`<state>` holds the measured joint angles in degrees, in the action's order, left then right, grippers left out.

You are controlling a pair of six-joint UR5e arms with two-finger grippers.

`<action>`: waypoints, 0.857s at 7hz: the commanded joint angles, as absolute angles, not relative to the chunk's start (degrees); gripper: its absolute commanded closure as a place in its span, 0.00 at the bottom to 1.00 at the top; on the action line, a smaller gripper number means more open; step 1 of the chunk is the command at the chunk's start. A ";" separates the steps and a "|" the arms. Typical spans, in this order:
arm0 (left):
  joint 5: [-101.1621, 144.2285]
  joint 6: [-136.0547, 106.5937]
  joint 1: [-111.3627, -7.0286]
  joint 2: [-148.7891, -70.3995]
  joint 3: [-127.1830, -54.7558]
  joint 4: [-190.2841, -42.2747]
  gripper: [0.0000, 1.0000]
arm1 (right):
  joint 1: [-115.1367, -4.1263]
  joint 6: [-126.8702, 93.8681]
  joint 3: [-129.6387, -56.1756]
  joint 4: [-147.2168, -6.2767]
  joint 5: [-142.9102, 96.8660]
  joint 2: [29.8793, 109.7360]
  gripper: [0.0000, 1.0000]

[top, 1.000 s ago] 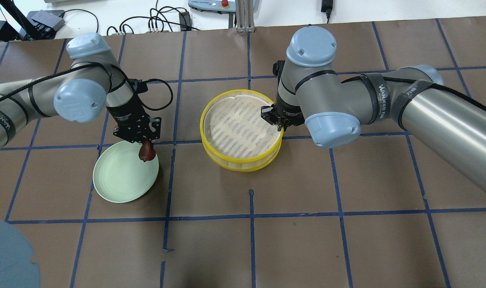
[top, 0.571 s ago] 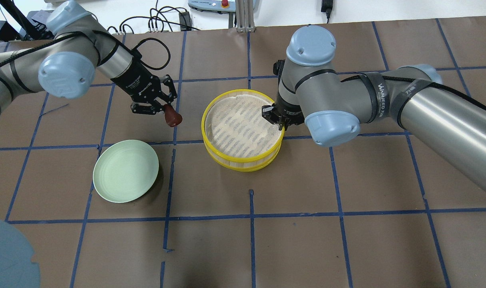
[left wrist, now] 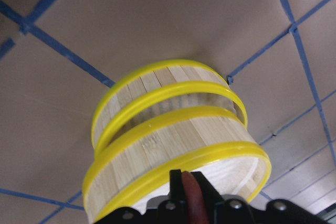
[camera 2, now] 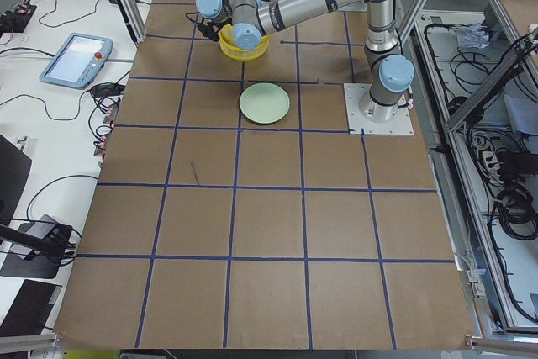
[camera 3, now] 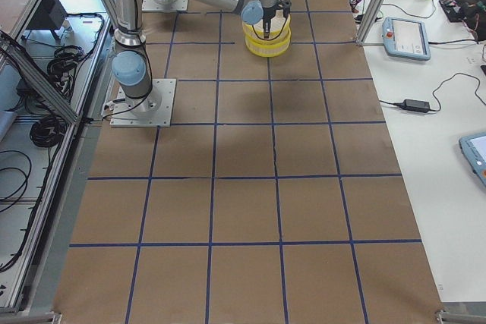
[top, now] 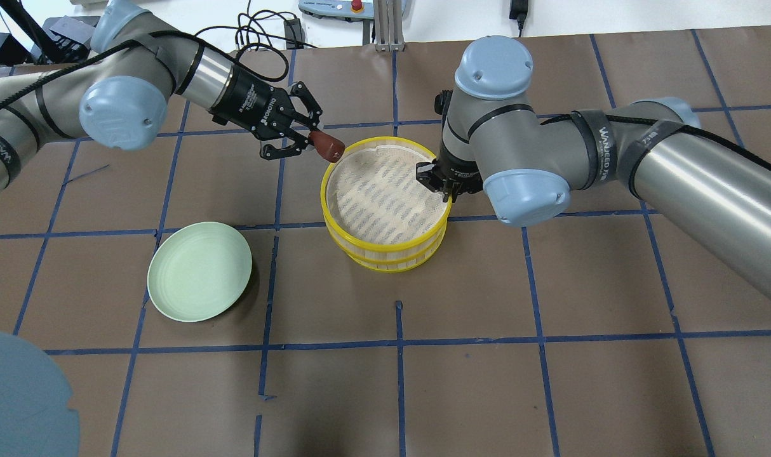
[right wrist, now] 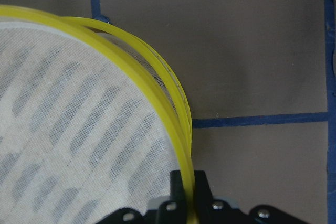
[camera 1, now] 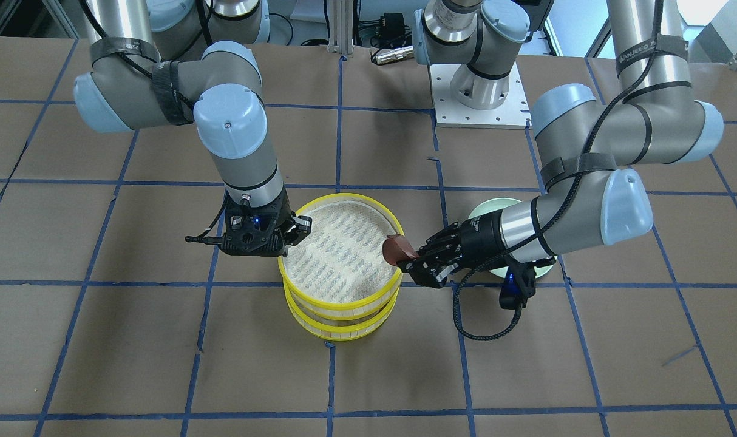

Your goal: Stack buns with steamer

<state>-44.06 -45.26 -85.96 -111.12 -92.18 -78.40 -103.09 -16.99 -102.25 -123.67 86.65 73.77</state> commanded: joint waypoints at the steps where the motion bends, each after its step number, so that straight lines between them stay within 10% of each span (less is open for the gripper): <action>1: -38.67 -47.46 -89.63 -111.79 -93.16 -78.40 0.78 | -103.10 -17.05 -102.22 -123.66 86.66 73.74 0.56; 2: -38.85 -47.37 -89.91 -111.80 -93.34 -78.40 0.75 | -103.10 -17.05 -102.30 -123.66 86.57 73.74 0.20; 4: -39.64 -46.94 -90.00 -111.71 -93.69 -78.40 0.66 | -102.31 -16.35 -101.95 -123.49 86.75 74.35 0.16; 5: -40.94 -46.76 -89.91 -111.71 -93.69 -78.40 0.07 | -101.09 -16.00 -101.61 -122.70 87.71 75.40 0.13; 6: -43.05 -46.58 -90.00 -111.71 -93.60 -78.14 0.00 | -98.99 -14.17 -101.17 -122.26 87.80 76.63 0.06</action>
<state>-41.03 -46.80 -89.94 -111.72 -93.65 -78.33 -101.02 -15.71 -101.63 -122.86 87.42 75.32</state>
